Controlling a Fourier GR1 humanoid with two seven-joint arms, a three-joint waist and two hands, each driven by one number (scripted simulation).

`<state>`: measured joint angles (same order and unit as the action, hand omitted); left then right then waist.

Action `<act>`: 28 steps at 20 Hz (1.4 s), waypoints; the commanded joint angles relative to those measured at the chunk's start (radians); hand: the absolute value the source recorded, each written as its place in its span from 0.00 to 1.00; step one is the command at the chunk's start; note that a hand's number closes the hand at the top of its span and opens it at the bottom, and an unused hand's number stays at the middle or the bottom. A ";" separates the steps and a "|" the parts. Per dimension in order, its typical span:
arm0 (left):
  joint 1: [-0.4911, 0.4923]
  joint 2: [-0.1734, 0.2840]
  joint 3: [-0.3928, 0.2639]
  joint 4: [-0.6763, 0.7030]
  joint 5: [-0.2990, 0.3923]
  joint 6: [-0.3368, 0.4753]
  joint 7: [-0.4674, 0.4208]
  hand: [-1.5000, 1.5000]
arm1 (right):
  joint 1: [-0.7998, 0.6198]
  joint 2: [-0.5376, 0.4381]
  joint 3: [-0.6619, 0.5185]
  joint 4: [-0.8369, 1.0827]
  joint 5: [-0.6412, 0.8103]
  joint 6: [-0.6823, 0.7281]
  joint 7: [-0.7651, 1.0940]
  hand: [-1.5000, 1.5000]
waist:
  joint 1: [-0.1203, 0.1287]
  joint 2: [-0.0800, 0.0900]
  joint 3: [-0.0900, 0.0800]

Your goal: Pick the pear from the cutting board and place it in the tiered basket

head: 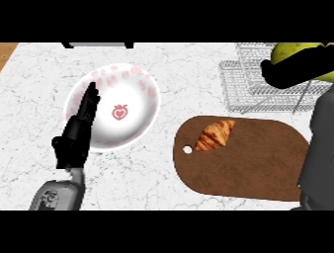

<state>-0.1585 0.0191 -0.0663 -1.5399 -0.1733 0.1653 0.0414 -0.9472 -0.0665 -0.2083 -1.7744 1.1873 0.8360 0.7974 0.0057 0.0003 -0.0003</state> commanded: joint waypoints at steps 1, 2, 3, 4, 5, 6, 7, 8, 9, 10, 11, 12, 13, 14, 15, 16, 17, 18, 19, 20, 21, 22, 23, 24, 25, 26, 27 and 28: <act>-0.031 -0.004 0.013 0.034 0.004 0.000 -0.003 0.50 | -0.003 -0.060 -0.020 0.149 0.005 -0.160 -0.054 1.00 | 0.002 0.003 0.000; 0.049 -0.001 -0.022 -0.031 -0.008 -0.010 -0.013 0.50 | -0.068 -0.088 -0.028 0.218 0.009 -0.168 -0.058 1.00 | 0.009 0.002 0.000; 0.002 -0.018 -0.046 -0.053 -0.034 0.028 0.050 0.50 | -0.073 -0.097 -0.007 0.256 0.030 -0.185 -0.056 1.00 | 0.008 0.002 0.000; 0.042 0.006 -0.027 -0.058 -0.017 -0.007 0.013 0.50 | 0.002 -0.106 0.035 0.254 0.059 -0.228 -0.086 1.00 | 0.008 0.002 0.000; 0.034 0.014 0.006 -0.038 0.016 -0.019 -0.011 0.50 | -0.041 -0.143 -0.006 0.255 0.026 -0.182 -0.088 1.00 | 0.003 0.001 0.000; -0.040 0.009 0.022 0.019 0.007 -0.007 0.009 0.50 | -0.058 -0.141 -0.008 0.346 0.041 -0.261 -0.104 1.00 | 0.004 0.004 0.000; 0.043 -0.016 -0.024 -0.008 -0.019 0.012 -0.023 0.50 | -0.045 -0.215 -0.037 0.344 0.017 -0.243 -0.169 1.00 | 0.004 0.002 0.000; -0.019 0.022 0.016 -0.030 0.012 -0.024 0.046 0.50 | -0.055 -0.200 -0.006 0.358 0.031 -0.241 -0.147 1.00 | 0.003 0.001 0.000; 0.013 -0.005 -0.008 -0.008 -0.001 -0.007 -0.023 0.50 | -0.086 -0.235 -0.023 0.465 0.042 -0.320 -0.194 1.00 | 0.009 0.005 0.000; 0.034 -0.014 -0.013 0.025 -0.004 -0.004 -0.050 0.50 | -0.054 -0.230 -0.019 0.397 0.021 -0.271 -0.179 1.00 | 0.000 0.001 0.000; 0.028 -0.013 -0.030 -0.078 -0.027 0.014 0.061 0.50 | -0.071 -0.264 -0.011 0.454 0.031 -0.277 -0.213 1.00 | 0.006 0.001 0.000; 0.004 -0.013 -0.017 -0.045 -0.019 0.009 0.054 0.50 | 0.013 -0.262 -0.006 0.421 0.041 -0.330 -0.227 1.00 | 0.000 0.001 0.000; -0.008 0.000 0.010 -0.002 -0.010 0.006 0.005 0.50 | 0.037 -0.252 0.015 0.407 0.045 -0.324 -0.224 1.00 | -0.003 0.001 0.000; -0.008 0.022 0.021 -0.011 0.024 -0.038 0.013 0.50 | -0.045 -0.280 -0.010 0.566 0.050 -0.389 -0.259 1.00 | 0.008 0.004 0.000; 0.019 0.006 -0.020 -0.084 -0.012 -0.016 0.077 0.50 | -0.060 -0.298 -0.022 0.566 0.039 -0.386 -0.263 1.00 | 0.007 0.002 0.000; 0.043 0.000 -0.012 -0.044 -0.009 -0.009 -0.009 0.50 | -0.031 -0.286 -0.011 0.565 0.039 -0.392 -0.261 1.00 | 0.004 0.001 0.000; -0.017 0.008 0.019 0.006 0.001 -0.011 0.008 0.50 | -0.024 -0.224 -0.015 0.490 0.010 -0.351 -0.192 1.00 | -0.002 0.000 0.000; 0.024 0.000 -0.003 -0.015 -0.002 -0.011 -0.009 0.50 | 0.004 -0.227 -0.122 0.570 -0.010 -0.473 -0.193 1.00 | 0.007 0.005 0.001; -0.032 -0.006 0.012 0.006 -0.011 0.010 0.029 0.50 | -0.014 -0.201 -0.194 0.556 -0.056 -0.504 -0.160 0.00 | 0.002 0.008 0.002; 0.029 -0.011 -0.008 -0.007 -0.006 -0.004 -0.036 0.50 | -0.046 -0.219 -0.197 0.625 -0.054 -0.526 -0.172 0.00 | 0.015 0.007 0.001; 0.018 -0.013 -0.024 -0.035 -0.029 0.007 0.035 0.50 | -0.011 -0.214 -0.195 0.633 -0.075 -0.528 -0.201 0.00 | 0.008 0.004 0.001; 0.019 -0.018 -0.041 -0.046 -0.031 0.010 0.037 0.50 | -0.065 -0.229 -0.200 0.690 -0.086 -0.528 -0.204 0.00 | 0.011 0.004 0.001; 0.012 0.023 0.017 -0.042 0.028 -0.043 0.025 0.50 | -0.066 -0.203 -0.223 0.686 -0.116 -0.566 -0.215 0.00 | 0.014 0.005 0.001; 0.084 0.009 -0.009 -0.076 0.014 -0.031 -0.004 0.50 | -0.056 -0.227 -0.240 0.682 -0.140 -0.555 -0.231 0.00 | 0.012 0.002 0.001; 0.078 0.034 0.001 -0.091 0.010 -0.042 0.011 0.50 | -0.049 -0.264 -0.273 0.697 -0.172 -0.572 -0.290 0.00 | 0.012 0.002 0.001; 0.101 0.001 -0.015 -0.061 -0.001 -0.015 -0.030 0.50 | -0.039 -0.247 -0.275 0.671 -0.191 -0.572 -0.277 0.00 | 0.005 0.001 0.001; -0.013 0.001 0.017 0.010 -0.004 -0.001 -0.018 0.50 | -0.037 -0.197 -0.265 0.588 -0.201 -0.571 -0.221 0.00 | -0.010 -0.001 0.000; 0.021 0.003 0.005 -0.028 0.011 -0.022 0.012 0.50 | -0.048 -0.178 -0.280 0.623 -0.205 -0.644 -0.224 0.00 | 0.001 0.001 0.001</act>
<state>-0.1238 0.0243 -0.0669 -1.5768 -0.1713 0.1489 0.0426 -0.9910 -0.2828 -0.4462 -1.1420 1.0360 0.2737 0.5656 0.0095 0.0020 0.0003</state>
